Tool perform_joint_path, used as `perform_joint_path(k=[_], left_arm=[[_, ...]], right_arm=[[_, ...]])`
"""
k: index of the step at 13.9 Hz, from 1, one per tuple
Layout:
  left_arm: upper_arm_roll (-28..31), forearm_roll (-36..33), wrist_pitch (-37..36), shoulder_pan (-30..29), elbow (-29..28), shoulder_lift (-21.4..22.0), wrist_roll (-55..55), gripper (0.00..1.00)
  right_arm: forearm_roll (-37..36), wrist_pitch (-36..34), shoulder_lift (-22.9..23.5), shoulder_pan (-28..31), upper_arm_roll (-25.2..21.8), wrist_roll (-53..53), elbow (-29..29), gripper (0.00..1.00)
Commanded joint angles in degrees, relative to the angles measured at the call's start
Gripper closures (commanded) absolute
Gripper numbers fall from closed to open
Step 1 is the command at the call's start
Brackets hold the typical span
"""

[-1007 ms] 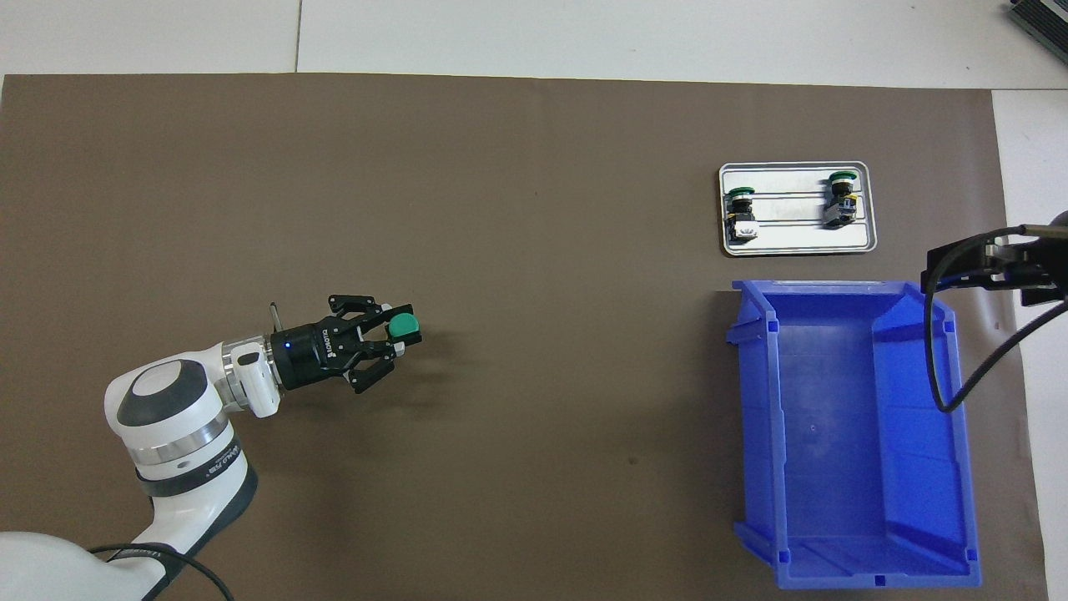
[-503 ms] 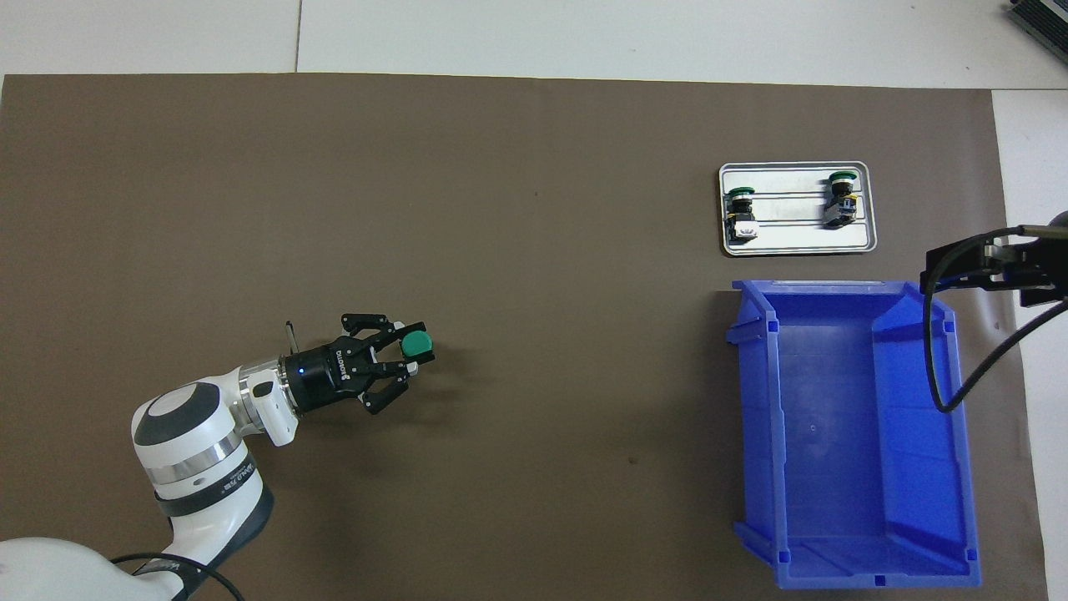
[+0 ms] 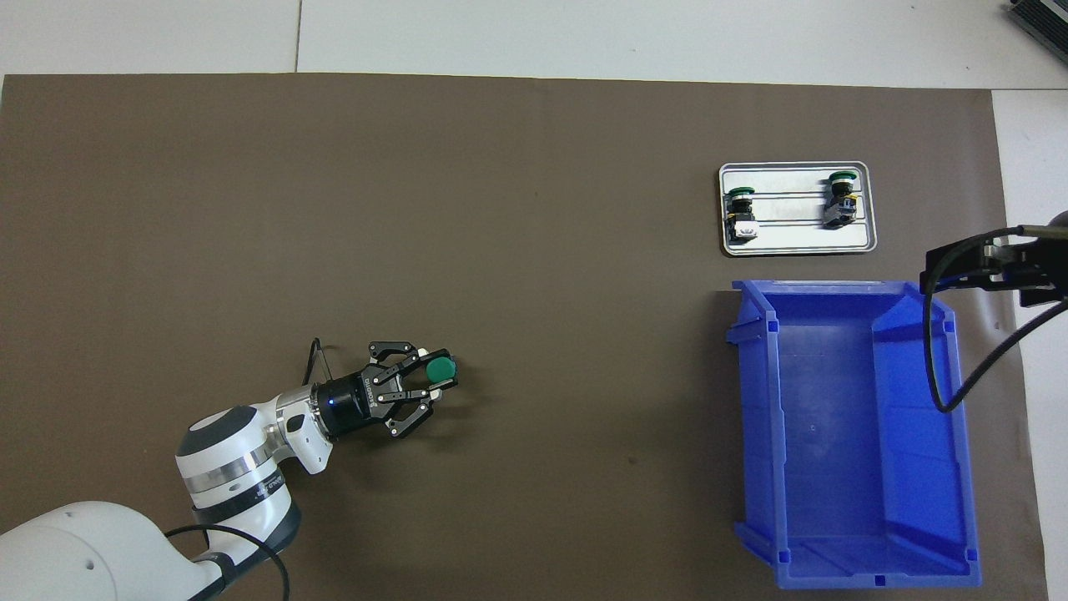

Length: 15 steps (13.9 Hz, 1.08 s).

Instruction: Place and press button with both arms

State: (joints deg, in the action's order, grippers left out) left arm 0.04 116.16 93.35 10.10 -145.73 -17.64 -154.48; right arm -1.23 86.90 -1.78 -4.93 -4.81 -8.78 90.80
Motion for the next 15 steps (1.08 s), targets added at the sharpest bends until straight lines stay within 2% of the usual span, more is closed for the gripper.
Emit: perform_joint_path(k=[1, 2, 3, 4, 5, 15], left_arm=[[0.57, 1.26, -0.37, 0.53, 0.18, -0.11, -0.3, 1.0], [0.57, 1.17, -0.28, 0.62, 0.27, -0.02, 0.31, 1.0], [0.57, 1.17, -0.1, 0.62, 0.44, -0.11, 0.32, 0.89], [0.57, 1.17, -0.1, 0.62, 0.62, -0.11, 0.41, 0.44], [0.49, 1.17, -0.45, 0.53, 0.62, -0.02, 0.84, 0.24], [1.01, -1.46, -0.45, -1.04, 2.46, 1.65, 11.21, 0.22]], right_arm=[[1.32, -0.24, -0.33, 0.54, 0.24, -0.89, 0.52, 0.0], [1.32, -0.24, -0.33, 0.54, 0.24, -0.89, 0.52, 0.0], [1.32, -0.24, -0.33, 0.54, 0.24, -0.89, 0.52, 0.0], [1.32, -0.24, -0.33, 0.54, 0.24, -0.89, 0.52, 0.0], [1.32, -0.24, -0.33, 0.54, 0.24, -0.89, 0.52, 0.0], [1.32, -0.24, -0.33, 0.45, 0.24, -0.97, 0.52, 0.0]])
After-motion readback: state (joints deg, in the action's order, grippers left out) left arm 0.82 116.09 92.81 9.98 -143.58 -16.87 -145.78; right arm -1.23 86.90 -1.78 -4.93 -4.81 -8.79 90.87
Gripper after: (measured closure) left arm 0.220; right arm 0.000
